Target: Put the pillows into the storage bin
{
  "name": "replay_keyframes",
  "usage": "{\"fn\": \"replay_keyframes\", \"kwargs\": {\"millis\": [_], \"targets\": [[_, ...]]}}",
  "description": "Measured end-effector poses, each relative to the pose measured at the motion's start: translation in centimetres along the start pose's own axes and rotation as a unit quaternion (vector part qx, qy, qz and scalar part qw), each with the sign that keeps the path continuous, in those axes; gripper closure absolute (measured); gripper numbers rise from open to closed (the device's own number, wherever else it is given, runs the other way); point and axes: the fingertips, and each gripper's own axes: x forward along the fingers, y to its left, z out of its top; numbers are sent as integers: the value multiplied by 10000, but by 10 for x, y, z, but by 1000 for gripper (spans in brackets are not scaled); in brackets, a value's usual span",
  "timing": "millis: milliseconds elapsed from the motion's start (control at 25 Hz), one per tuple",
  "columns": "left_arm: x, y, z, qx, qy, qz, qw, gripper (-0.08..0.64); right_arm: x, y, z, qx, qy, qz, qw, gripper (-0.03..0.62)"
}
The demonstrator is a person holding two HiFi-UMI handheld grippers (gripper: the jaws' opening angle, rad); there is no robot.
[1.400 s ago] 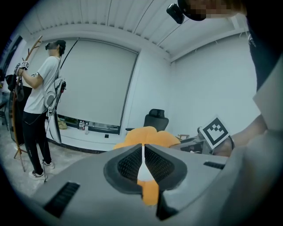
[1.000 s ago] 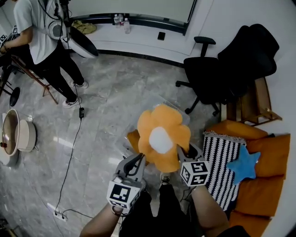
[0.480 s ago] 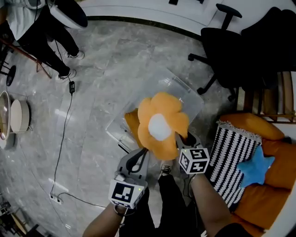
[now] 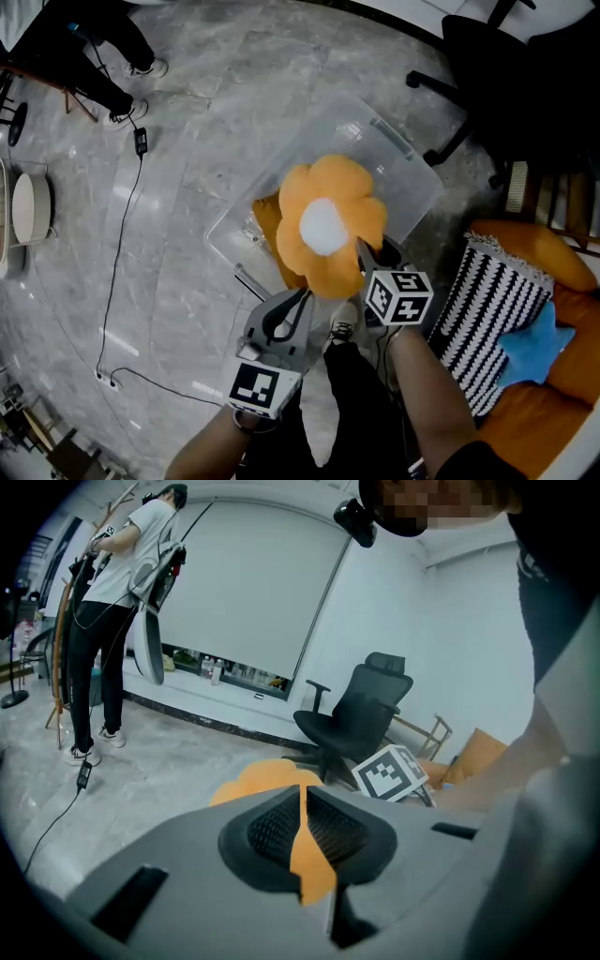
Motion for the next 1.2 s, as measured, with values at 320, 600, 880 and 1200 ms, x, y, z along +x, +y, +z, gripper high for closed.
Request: {"fn": "replay_keyframes", "kwargs": {"millis": [320, 600, 880, 1200], "targets": [[8, 9, -13, -77, 10, 45, 10000, 552, 21, 3, -1, -648, -171, -80, 9977, 256], [-3, -6, 19, 9, -82, -126, 9999, 551, -11, 23, 29, -569, -362, 10, 9977, 252], [-31, -22, 71, 231, -276, -291, 9989, 503, -72, 58, 80, -617, -790, 74, 9949, 253], [-91, -66, 144, 547, -580, -590, 9951, 466, -187, 105, 151, -722, -1492, -17, 9862, 252]]}}
